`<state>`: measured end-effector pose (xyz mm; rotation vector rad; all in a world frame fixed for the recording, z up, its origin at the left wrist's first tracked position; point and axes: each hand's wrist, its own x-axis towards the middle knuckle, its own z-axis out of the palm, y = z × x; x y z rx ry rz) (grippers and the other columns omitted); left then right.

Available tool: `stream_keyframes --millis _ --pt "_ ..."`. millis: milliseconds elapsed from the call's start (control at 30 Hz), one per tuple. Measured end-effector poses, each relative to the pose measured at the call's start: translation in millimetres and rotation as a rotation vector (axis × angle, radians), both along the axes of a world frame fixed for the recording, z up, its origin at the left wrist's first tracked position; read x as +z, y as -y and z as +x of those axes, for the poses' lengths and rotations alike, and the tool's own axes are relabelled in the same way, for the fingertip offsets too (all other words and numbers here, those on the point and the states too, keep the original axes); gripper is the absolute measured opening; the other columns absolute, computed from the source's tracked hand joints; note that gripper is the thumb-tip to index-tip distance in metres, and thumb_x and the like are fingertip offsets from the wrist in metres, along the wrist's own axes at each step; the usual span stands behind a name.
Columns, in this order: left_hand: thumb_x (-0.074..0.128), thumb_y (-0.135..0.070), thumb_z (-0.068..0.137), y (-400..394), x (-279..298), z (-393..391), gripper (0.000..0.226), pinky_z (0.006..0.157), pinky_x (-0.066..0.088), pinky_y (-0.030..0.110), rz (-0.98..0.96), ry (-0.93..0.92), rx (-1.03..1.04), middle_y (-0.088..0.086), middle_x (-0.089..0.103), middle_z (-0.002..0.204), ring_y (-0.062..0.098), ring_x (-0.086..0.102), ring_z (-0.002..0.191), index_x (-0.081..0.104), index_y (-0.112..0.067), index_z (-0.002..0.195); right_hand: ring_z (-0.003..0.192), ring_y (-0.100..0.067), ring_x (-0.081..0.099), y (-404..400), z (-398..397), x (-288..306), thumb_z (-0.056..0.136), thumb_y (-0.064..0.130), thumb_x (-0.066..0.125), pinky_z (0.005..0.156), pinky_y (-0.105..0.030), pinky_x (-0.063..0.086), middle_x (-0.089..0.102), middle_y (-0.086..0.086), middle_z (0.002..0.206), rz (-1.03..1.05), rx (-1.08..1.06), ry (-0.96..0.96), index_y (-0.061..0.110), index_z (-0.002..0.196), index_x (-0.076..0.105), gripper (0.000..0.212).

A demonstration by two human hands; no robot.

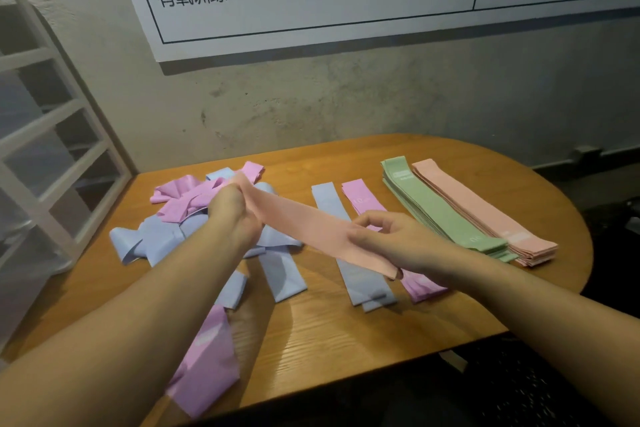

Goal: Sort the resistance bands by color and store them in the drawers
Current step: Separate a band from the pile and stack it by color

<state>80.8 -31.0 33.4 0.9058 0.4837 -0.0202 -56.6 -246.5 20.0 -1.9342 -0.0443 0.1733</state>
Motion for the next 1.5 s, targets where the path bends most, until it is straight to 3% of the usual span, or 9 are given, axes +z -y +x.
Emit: stream_keyframes --millis 133,233,400,533,667,867,1033,1267,1500 --pt "0.045 -0.005 0.097 34.2 7.5 -2.2 0.014 0.073 0.056 0.041 0.032 0.032 -0.113 0.011 0.061 0.099 0.028 0.062 0.085 0.057 -0.008 0.105 0.066 -0.007 0.062 26.3 -4.4 4.0 0.095 0.028 0.066 0.057 -0.022 0.049 0.070 0.002 0.078 0.052 -0.063 0.009 0.015 0.090 0.069 0.015" --pt "0.042 0.007 0.093 62.7 11.1 -3.9 0.024 0.073 0.055 0.042 0.042 0.050 -0.132 0.012 0.059 0.079 0.027 0.061 0.069 0.052 -0.011 0.080 0.065 -0.003 0.058 48.0 -10.4 11.5 0.093 0.031 0.068 0.058 -0.022 0.046 0.071 -0.007 0.088 0.001 -0.111 -0.003 0.011 0.093 0.072 0.020" --pt "0.051 0.002 0.090 112.1 13.2 5.0 0.014 0.077 0.059 0.039 0.123 0.123 -0.268 0.008 0.064 0.070 0.022 0.063 0.063 0.061 -0.006 0.084 0.074 -0.009 0.069 91.3 -21.4 25.8 0.092 0.028 0.070 0.062 -0.019 0.053 0.077 -0.001 0.092 0.068 -0.201 -0.052 0.017 0.103 0.074 0.015" --pt "0.055 0.000 0.090 152.0 14.7 20.4 0.020 0.055 0.057 0.028 0.228 0.181 -0.329 0.006 0.064 0.069 0.018 0.063 0.057 0.061 -0.007 0.108 0.083 -0.016 0.074 131.0 -27.4 28.0 0.090 0.035 0.071 0.071 -0.028 0.056 0.078 -0.003 0.094 0.023 -0.288 -0.086 0.022 0.102 0.072 0.017" --pt "0.057 -0.013 0.097 195.9 14.1 33.0 0.020 0.056 0.053 0.026 0.355 0.221 -0.392 0.004 0.067 0.083 0.016 0.065 0.067 0.056 -0.013 0.116 0.076 -0.020 0.070 165.4 -30.9 23.3 0.091 0.036 0.071 0.069 -0.037 0.051 0.077 -0.008 0.092 -0.034 -0.397 -0.074 0.017 0.098 0.071 0.020" --pt "0.060 -0.018 0.096 249.1 13.6 57.6 0.003 0.055 0.040 0.024 0.682 0.375 -0.487 0.001 0.066 0.082 0.010 0.059 0.062 0.061 -0.020 0.094 0.058 -0.013 0.061 209.5 -29.3 14.4 0.094 0.039 0.067 0.044 -0.024 0.045 0.072 -0.007 0.081 -0.243 -0.522 -0.085 0.015 0.093 0.069 0.025" --pt "0.071 -0.011 0.089 282.3 6.2 84.0 0.017 0.039 0.041 0.015 0.991 0.499 -0.588 0.002 0.063 0.073 0.008 0.056 0.055 0.059 -0.019 0.081 0.048 -0.006 0.059 237.2 -23.3 0.7 0.093 0.032 0.068 0.047 -0.023 0.048 0.071 -0.001 0.074 -0.324 -0.519 -0.131 0.018 0.091 0.068 0.014" --pt "0.083 -0.028 0.082 312.7 -11.8 107.1 0.024 0.067 0.054 0.030 1.281 0.634 -0.720 0.001 0.069 0.080 0.014 0.065 0.070 0.063 -0.016 0.086 0.046 -0.010 0.055 249.2 -6.7 -9.8 0.092 0.028 0.070 0.041 -0.022 0.044 0.067 -0.004 0.070 -0.332 -0.415 -0.268 0.011 0.093 0.067 0.016" --pt "0.068 -0.012 0.092 324.7 -23.6 111.8 0.005 0.081 0.058 0.036 1.540 0.750 -0.832 0.001 0.072 0.091 0.019 0.069 0.086 0.069 -0.016 0.093 0.056 -0.015 0.060 252.3 2.7 -16.4 0.092 0.034 0.070 0.047 -0.025 0.046 0.071 -0.005 0.074 -0.473 -0.286 -0.364 0.015 0.093 0.064 0.020"
